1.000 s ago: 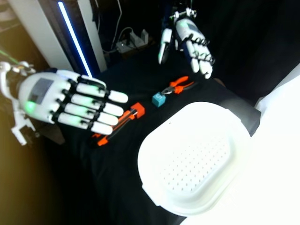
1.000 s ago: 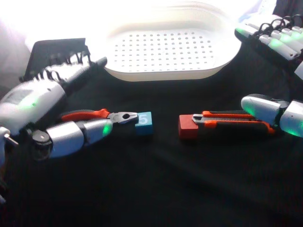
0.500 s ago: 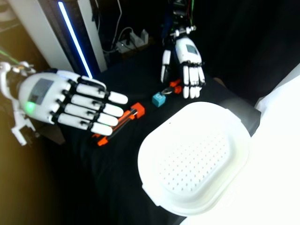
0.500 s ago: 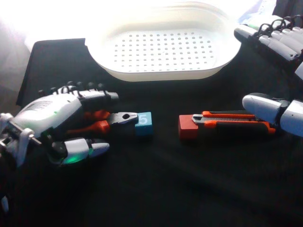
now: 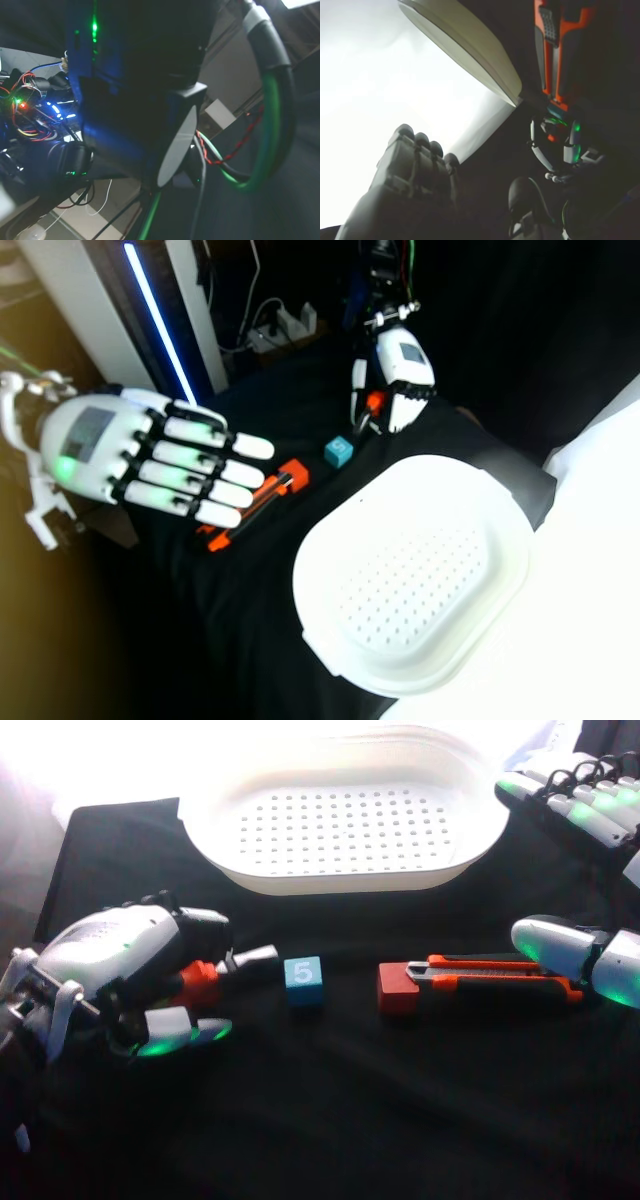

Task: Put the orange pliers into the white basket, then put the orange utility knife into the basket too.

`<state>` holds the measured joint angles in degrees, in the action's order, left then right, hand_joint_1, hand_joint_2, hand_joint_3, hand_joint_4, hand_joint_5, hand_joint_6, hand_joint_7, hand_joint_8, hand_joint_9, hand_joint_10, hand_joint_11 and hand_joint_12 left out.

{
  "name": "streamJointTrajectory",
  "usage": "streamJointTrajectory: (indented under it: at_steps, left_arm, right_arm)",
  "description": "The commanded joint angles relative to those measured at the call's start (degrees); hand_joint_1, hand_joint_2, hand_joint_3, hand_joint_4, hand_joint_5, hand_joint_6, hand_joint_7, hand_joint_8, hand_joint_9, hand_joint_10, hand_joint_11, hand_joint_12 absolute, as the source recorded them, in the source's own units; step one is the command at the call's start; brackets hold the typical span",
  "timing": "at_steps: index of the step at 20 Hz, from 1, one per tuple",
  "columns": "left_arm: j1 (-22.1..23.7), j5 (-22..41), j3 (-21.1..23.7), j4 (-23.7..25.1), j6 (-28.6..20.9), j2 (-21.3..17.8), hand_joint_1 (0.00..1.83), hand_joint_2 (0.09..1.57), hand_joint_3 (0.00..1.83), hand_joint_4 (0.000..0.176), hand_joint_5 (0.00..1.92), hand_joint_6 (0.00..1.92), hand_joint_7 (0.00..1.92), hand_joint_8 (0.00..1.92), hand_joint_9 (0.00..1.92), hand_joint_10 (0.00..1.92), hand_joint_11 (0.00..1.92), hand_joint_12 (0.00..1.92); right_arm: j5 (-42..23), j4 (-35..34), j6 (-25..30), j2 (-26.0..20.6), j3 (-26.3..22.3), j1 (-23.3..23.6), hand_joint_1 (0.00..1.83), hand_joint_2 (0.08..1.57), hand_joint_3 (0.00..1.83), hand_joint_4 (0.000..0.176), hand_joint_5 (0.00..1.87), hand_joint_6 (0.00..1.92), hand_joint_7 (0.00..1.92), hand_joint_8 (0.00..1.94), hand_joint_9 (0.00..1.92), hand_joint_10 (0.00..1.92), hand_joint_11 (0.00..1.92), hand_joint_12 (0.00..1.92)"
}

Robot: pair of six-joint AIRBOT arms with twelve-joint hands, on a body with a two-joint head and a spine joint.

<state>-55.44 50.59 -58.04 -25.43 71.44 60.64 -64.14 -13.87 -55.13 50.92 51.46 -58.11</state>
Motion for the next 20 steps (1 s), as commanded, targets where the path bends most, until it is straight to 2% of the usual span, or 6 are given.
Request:
streamJointTrajectory:
  at_steps: [1, 4, 7, 12, 17, 20]
  left_arm:
    - [0.5, 10.4, 1.1, 3.1, -0.7, -1.3, 1.33, 1.31, 0.02, 0.0, 1.0, 1.92, 1.17, 1.92, 1.35, 1.92, 1.38, 1.92]
    - [0.5, 17.7, 4.3, 6.5, -0.8, -5.1, 1.52, 1.24, 0.0, 0.0, 1.03, 1.92, 1.21, 1.92, 1.39, 1.92, 1.08, 1.92]
    - [2.3, 19.8, 4.5, 8.6, -1.6, -6.6, 1.67, 1.17, 0.0, 0.0, 1.04, 1.92, 1.32, 1.92, 1.53, 1.92, 1.59, 1.92]
    - [14.2, 6.7, -3.7, 7.3, -1.7, -1.4, 1.59, 1.18, 0.0, 0.0, 1.01, 1.92, 1.28, 1.92, 1.42, 1.92, 1.5, 1.92]
    - [24.8, -10.9, -15.7, 6.3, -1.7, 7.7, 1.47, 1.22, 0.0, 0.0, 0.99, 1.92, 1.17, 1.92, 1.26, 1.92, 1.35, 1.92]
    - [26.2, -16.3, -21.2, 2.4, -1.6, 11.7, 1.44, 1.23, 0.01, 0.0, 0.95, 1.92, 1.22, 1.92, 1.38, 1.92, 1.48, 1.92]
  right_arm:
    - [-7.0, 0.7, 0.2, -0.1, 0.0, 0.2, 0.26, 1.29, 0.0, 0.048, 0.0, 0.0, 0.0, 0.0, 0.0, 0.0, 0.0, 0.0]
    - [-7.0, 0.7, 0.2, -0.1, 0.0, 0.2, 0.32, 1.29, 0.0, 0.05, 0.0, 0.0, 0.0, 0.0, 0.0, 0.0, 0.0, 0.0]
    - [-7.0, 0.7, 0.2, -0.1, -0.1, 0.2, 0.31, 1.3, 0.0, 0.045, 0.0, 0.0, 0.0, 0.0, 0.0, 0.0, 0.0, 0.0]
    - [-6.9, 0.7, 0.2, -0.1, -0.1, 0.1, 0.28, 1.3, 0.0, 0.038, 0.0, 0.0, 0.0, 0.0, 0.0, 0.0, 0.0, 0.0]
    - [-6.3, 0.8, 0.4, 0.1, -0.1, -0.5, 0.35, 1.29, 0.0, 0.059, 0.0, 0.0, 0.0, 0.0, 0.0, 0.0, 0.0, 0.0]
    - [-6.0, 1.1, 0.9, 0.3, 0.0, -0.6, 0.37, 1.28, 0.0, 0.075, 0.0, 0.0, 0.0, 0.0, 0.0, 0.0, 0.0, 0.0]
